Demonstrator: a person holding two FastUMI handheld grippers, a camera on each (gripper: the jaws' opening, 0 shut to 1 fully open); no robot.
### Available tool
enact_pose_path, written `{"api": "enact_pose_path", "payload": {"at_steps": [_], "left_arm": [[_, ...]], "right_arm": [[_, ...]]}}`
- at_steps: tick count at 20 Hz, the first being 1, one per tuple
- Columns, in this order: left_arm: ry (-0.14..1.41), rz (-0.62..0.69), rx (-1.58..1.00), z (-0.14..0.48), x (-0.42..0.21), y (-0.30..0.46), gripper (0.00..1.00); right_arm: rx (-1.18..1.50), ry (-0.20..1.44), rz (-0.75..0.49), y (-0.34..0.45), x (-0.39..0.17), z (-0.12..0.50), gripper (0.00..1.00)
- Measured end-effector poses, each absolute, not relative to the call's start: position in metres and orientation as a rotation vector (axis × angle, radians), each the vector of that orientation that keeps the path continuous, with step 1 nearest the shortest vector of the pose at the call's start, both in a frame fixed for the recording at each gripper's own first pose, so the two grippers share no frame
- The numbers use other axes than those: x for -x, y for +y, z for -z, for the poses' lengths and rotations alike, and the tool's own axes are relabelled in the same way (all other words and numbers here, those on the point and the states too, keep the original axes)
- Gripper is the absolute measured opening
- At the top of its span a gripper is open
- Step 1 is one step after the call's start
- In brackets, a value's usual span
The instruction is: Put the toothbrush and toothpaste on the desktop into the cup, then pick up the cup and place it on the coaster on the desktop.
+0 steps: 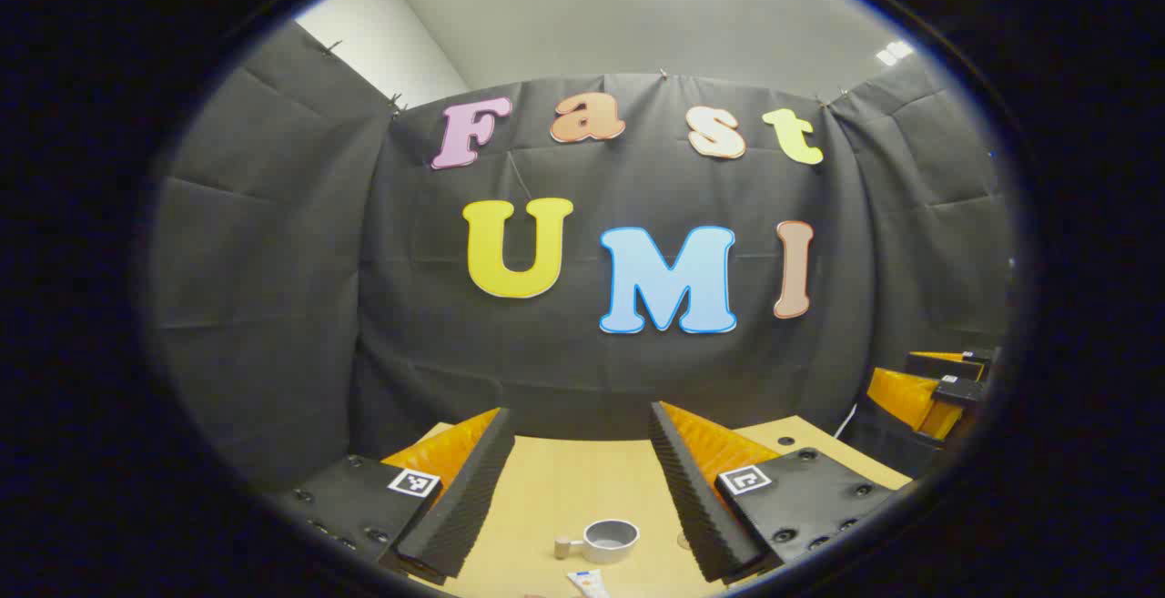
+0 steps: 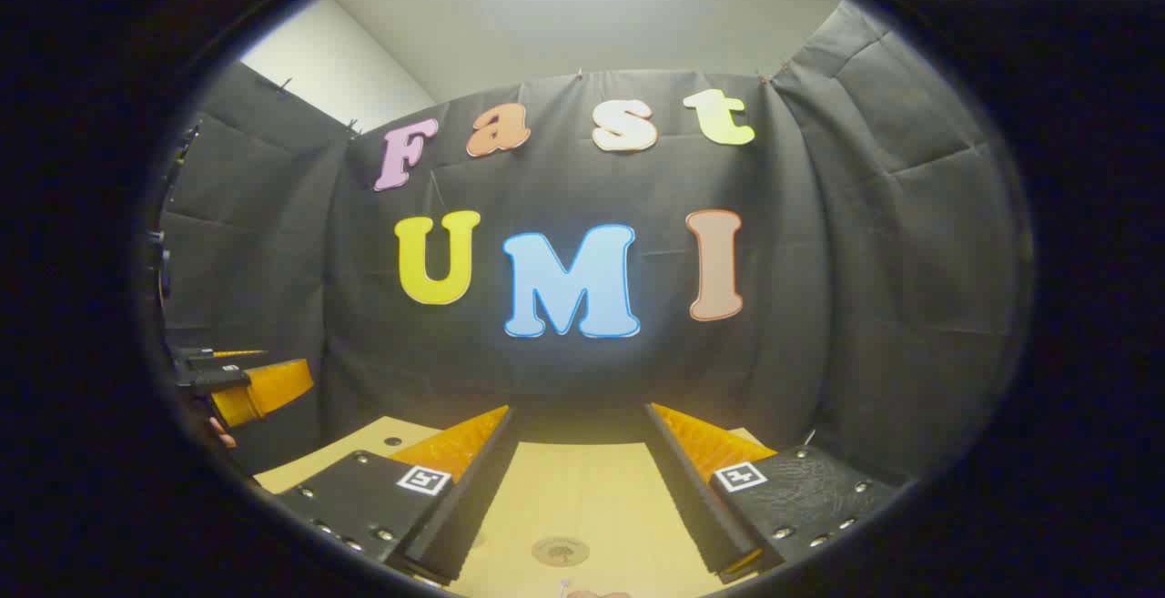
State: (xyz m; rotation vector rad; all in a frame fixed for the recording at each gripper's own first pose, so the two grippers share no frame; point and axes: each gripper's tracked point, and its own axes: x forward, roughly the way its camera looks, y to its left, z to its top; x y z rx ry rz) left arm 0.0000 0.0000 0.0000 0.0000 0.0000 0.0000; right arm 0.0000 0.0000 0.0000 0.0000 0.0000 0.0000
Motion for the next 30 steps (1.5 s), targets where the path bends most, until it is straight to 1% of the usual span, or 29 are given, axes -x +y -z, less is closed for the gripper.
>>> {"api": "enact_pose_path", "payload": {"at_steps": [5, 9, 13, 14, 15, 18, 22, 23, 24, 25, 26, 30], "left_arm": [[0.042, -0.008, 0.002, 0.012, -0.007, -0.003, 0.93], [0.047, -0.005, -0.020, 0.016, 0.008, -0.009, 0.93], [0.085, 0.000, -0.011, 0.029, 0.016, -0.004, 0.93], [0.098, -0.003, 0.000, 0.032, 0.018, -0.003, 0.95], [0.106, -0.007, 0.008, 0.035, 0.020, 0.000, 0.93], [0.120, -0.019, 0.023, 0.039, 0.023, 0.005, 0.93], [0.194, -0.019, 0.043, 0.066, 0.016, 0.001, 0.93], [0.216, -0.023, 0.049, 0.075, 0.014, 0.000, 0.93], [0.237, -0.018, 0.059, 0.085, 0.011, -0.003, 0.96], [0.260, -0.011, 0.069, 0.095, 0.010, -0.007, 0.93], [0.290, -0.002, 0.076, 0.106, 0.008, -0.011, 0.93], [0.470, -0.006, 0.084, 0.176, 0.001, -0.012, 0.94]], "right_arm": [[0.006, 0.021, -0.014, 0.001, 0.002, 0.006, 0.90], [0.008, 0.044, -0.034, 0.005, 0.003, 0.014, 0.89], [0.001, 0.082, -0.050, 0.010, 0.011, 0.029, 0.90], [0.002, 0.090, -0.051, 0.011, 0.014, 0.032, 0.89], [0.001, 0.098, -0.053, 0.012, 0.014, 0.033, 0.90], [-0.004, 0.116, -0.057, 0.014, 0.018, 0.035, 0.90], [-0.019, 0.154, -0.053, 0.016, 0.018, 0.043, 0.90], [-0.017, 0.171, -0.052, 0.016, 0.017, 0.047, 0.89], [-0.017, 0.189, -0.052, 0.017, 0.017, 0.053, 0.90], [-0.019, 0.208, -0.049, 0.017, 0.016, 0.058, 0.90], [-0.023, 0.236, -0.040, 0.015, 0.016, 0.067, 0.90], [-0.038, 0.462, -0.019, 0.009, 0.018, 0.129, 0.90]]}}
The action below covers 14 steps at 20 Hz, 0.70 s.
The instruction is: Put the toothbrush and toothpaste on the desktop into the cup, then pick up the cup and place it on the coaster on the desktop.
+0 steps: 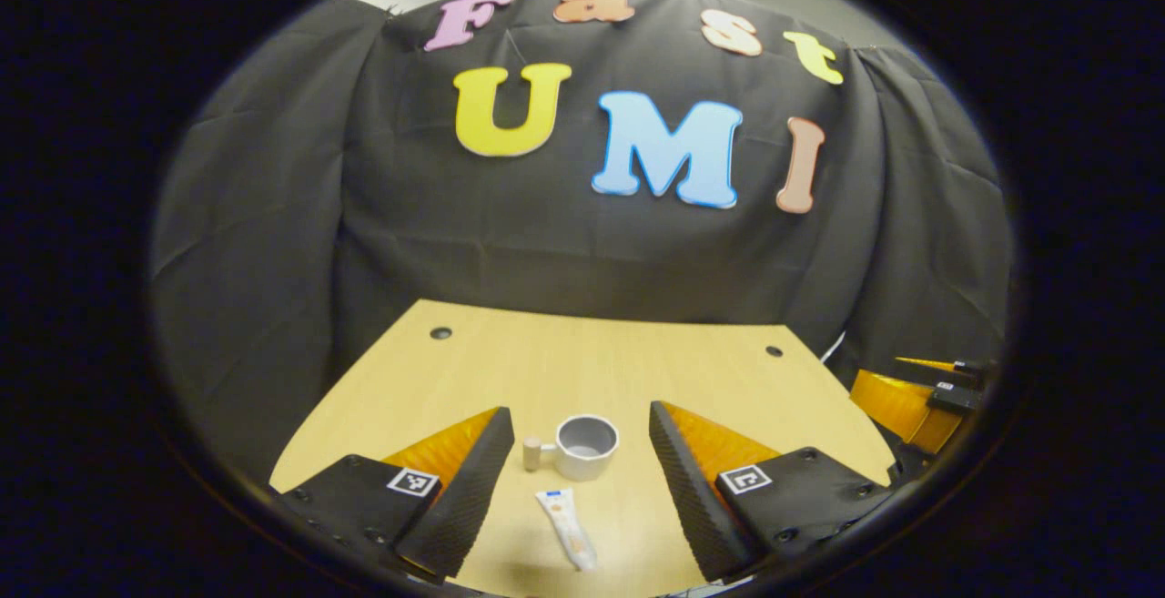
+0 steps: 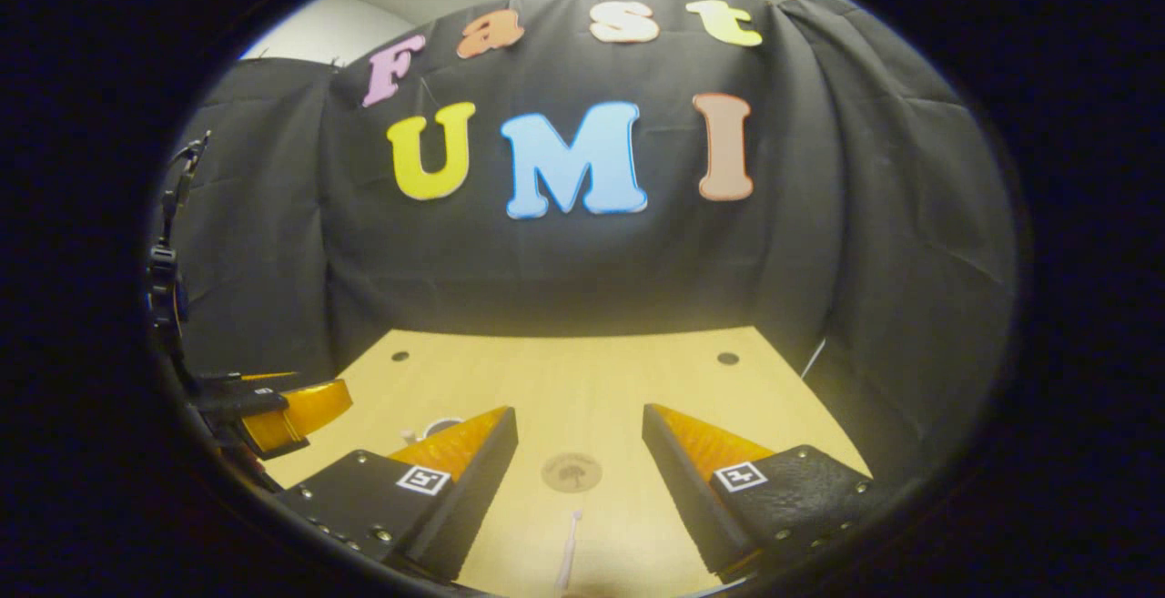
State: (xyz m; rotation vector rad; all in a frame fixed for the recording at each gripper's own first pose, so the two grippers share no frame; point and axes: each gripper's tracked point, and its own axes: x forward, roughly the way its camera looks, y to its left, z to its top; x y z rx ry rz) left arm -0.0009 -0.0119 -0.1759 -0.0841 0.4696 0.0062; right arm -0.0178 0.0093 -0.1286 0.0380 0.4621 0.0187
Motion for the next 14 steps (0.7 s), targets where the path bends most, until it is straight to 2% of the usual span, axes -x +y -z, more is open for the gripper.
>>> {"api": "enact_pose_path", "payload": {"at_steps": [2, 6, 9, 10, 11, 14], "left_arm": [[0.557, -0.021, 0.103, 0.212, -0.003, -0.006, 0.96], [0.738, -0.038, 0.097, 0.286, -0.003, 0.001, 0.94], [0.855, -0.047, 0.114, 0.332, 0.003, 0.003, 0.96], [0.895, -0.058, 0.121, 0.348, 0.005, 0.003, 0.93], [0.939, -0.065, 0.122, 0.361, 0.008, 0.004, 0.96], [1.050, -0.083, 0.099, 0.398, 0.012, 0.010, 0.94]], "right_arm": [[-0.053, 0.564, -0.012, 0.006, 0.019, 0.158, 0.90], [-0.089, 0.757, -0.008, 0.008, 0.022, 0.210, 0.92], [-0.096, 0.900, 0.003, 0.012, 0.023, 0.228, 0.93], [-0.102, 0.950, 0.004, 0.014, 0.024, 0.237, 0.92], [-0.111, 0.989, 0.003, 0.015, 0.023, 0.243, 0.93], [-0.130, 1.099, -0.001, 0.013, 0.029, 0.262, 0.92]]}}
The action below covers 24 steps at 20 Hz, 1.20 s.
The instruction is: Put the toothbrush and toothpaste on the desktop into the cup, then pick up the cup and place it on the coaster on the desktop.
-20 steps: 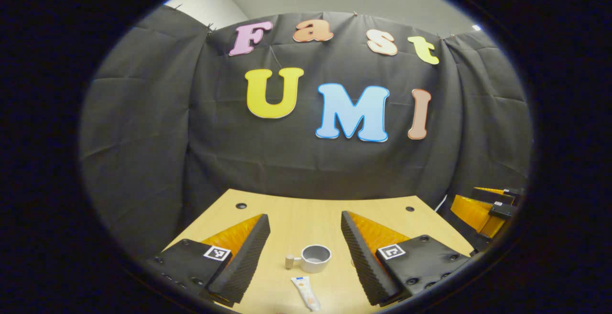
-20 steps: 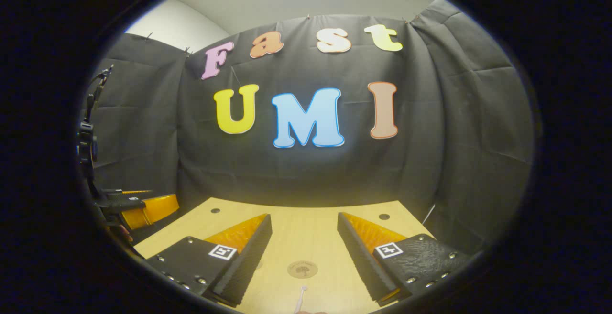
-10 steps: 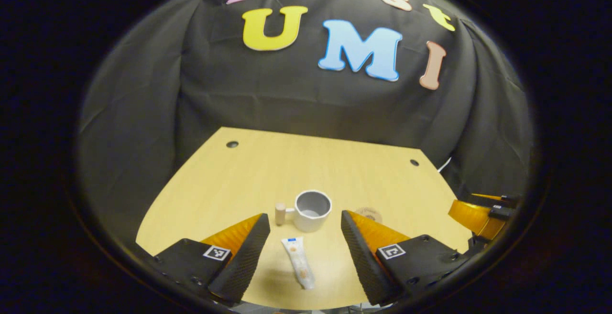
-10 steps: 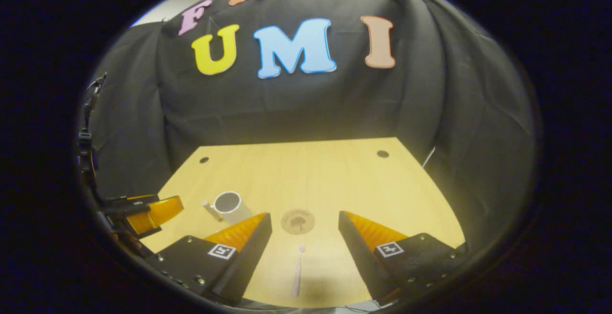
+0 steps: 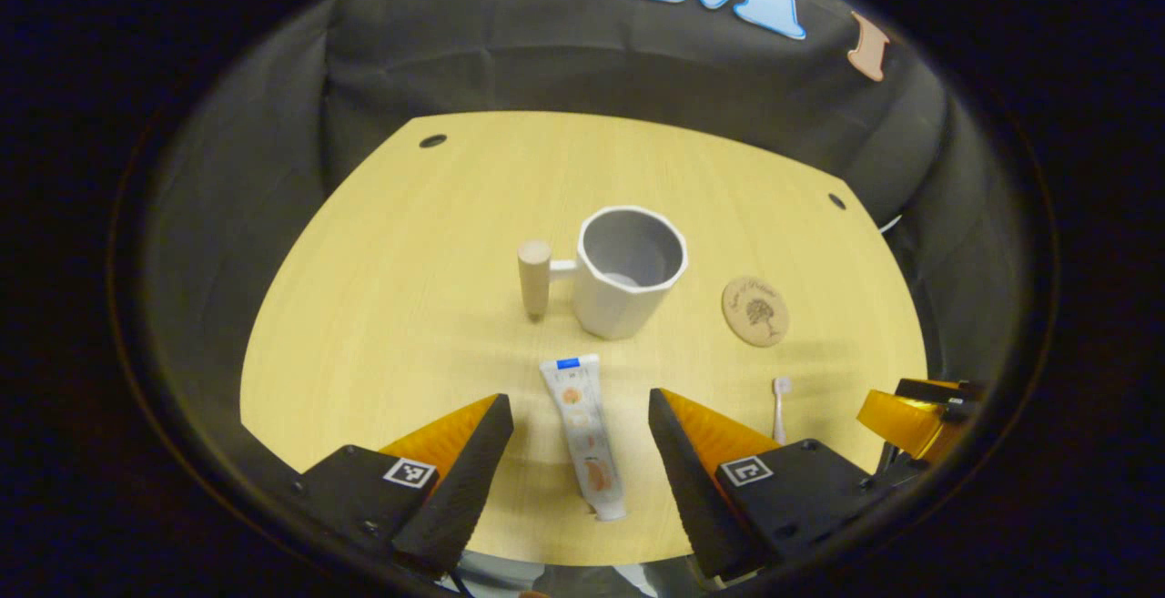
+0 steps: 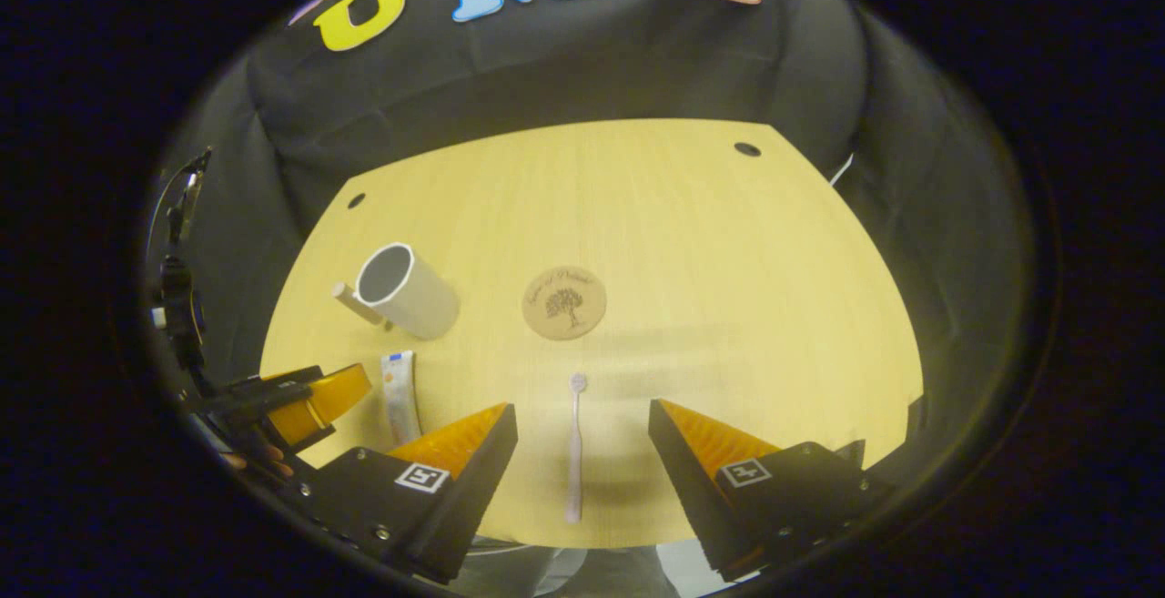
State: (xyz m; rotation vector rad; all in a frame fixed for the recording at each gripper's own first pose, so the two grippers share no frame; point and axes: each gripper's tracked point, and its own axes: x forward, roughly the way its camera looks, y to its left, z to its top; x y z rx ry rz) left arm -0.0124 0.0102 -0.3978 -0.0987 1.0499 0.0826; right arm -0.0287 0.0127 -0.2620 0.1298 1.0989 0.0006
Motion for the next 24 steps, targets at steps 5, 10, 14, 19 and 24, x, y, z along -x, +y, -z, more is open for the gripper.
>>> {"api": "enact_pose_path", "payload": {"at_steps": [5, 10, 14, 19, 24], "left_arm": [[1.195, -0.122, 0.105, 0.442, 0.023, 0.016, 0.98], [1.276, -0.155, 0.070, 0.464, 0.026, 0.025, 0.98], [1.335, -0.167, 0.063, 0.479, 0.032, 0.027, 0.98], [1.358, -0.161, 0.089, 0.484, 0.033, 0.016, 0.92], [1.371, -0.154, 0.081, 0.485, 0.029, 0.012, 0.66]], "right_arm": [[-0.155, 1.288, 0.028, 0.010, 0.043, 0.290, 0.93], [-0.107, 1.402, 0.037, 0.009, 0.059, 0.314, 0.93], [-0.093, 1.471, 0.038, 0.013, 0.066, 0.325, 0.93], [-0.059, 1.525, 0.062, 0.011, 0.068, 0.327, 0.92], [-0.060, 1.564, 0.073, 0.011, 0.069, 0.326, 0.88]]}}
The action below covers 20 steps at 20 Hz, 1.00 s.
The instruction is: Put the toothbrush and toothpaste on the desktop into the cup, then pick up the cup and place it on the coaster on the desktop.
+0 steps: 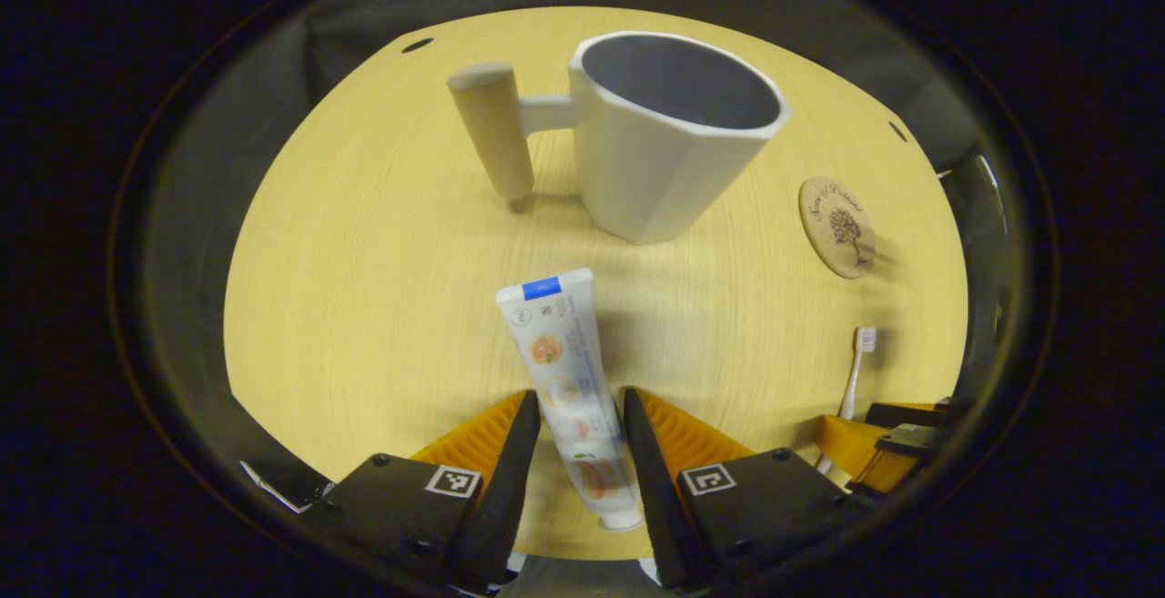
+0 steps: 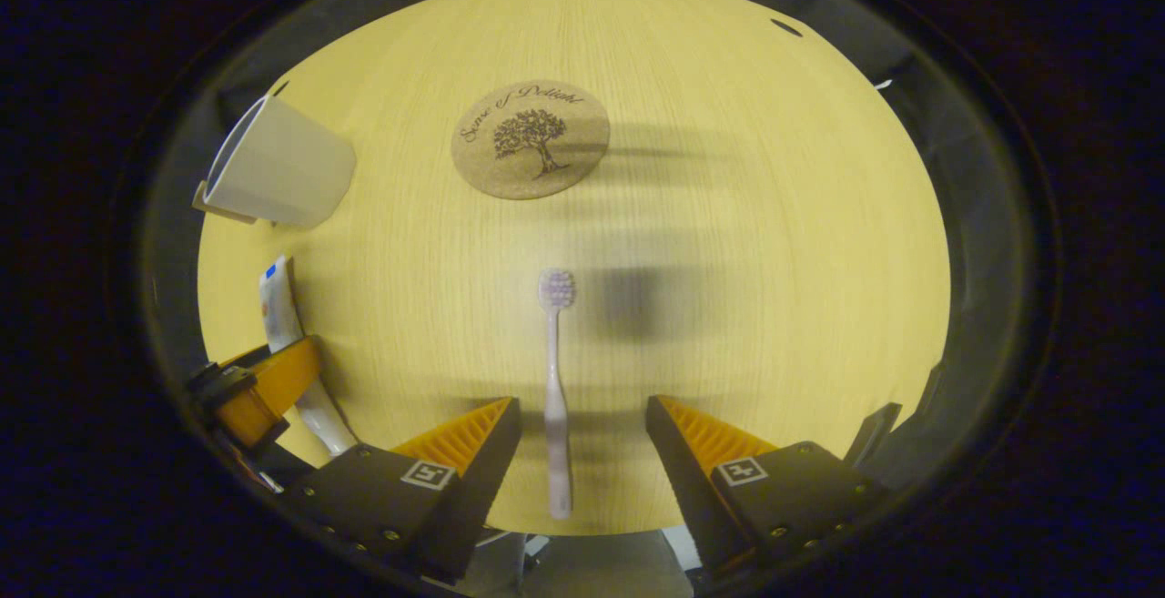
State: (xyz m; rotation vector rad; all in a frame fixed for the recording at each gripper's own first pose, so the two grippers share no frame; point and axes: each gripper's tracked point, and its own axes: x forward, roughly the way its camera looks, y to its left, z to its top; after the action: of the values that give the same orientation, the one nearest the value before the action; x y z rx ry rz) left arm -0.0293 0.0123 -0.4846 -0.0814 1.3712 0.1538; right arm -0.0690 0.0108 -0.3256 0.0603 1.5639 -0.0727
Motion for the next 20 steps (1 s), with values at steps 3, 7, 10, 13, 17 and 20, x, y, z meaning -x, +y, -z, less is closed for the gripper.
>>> {"api": "enact_pose_path", "payload": {"at_steps": [3, 7, 10, 13, 17, 20], "left_arm": [[1.363, -0.129, 0.070, 0.483, 0.027, 0.009, 0.51], [1.384, -0.119, 0.059, 0.484, 0.026, 0.008, 0.34], [1.392, -0.106, 0.060, 0.483, 0.026, 0.007, 0.26], [1.367, -0.102, 0.068, 0.480, 0.024, 0.008, 0.15], [1.394, -0.088, 0.084, 0.479, 0.030, 0.006, 0.15], [1.391, -0.079, 0.119, 0.467, 0.037, 0.000, 0.15]], "right_arm": [[-0.040, 1.572, 0.056, 0.007, 0.069, 0.325, 0.84], [-0.058, 1.575, 0.082, 0.006, 0.068, 0.326, 0.40], [-0.093, 1.580, 0.082, 0.006, 0.069, 0.322, 0.06], [-0.099, 1.592, 0.063, 0.006, 0.069, 0.325, 0.06], [-0.108, 1.585, 0.061, 0.006, 0.067, 0.323, 0.06], [-0.116, 1.581, 0.059, 0.006, 0.067, 0.323, 0.06]]}}
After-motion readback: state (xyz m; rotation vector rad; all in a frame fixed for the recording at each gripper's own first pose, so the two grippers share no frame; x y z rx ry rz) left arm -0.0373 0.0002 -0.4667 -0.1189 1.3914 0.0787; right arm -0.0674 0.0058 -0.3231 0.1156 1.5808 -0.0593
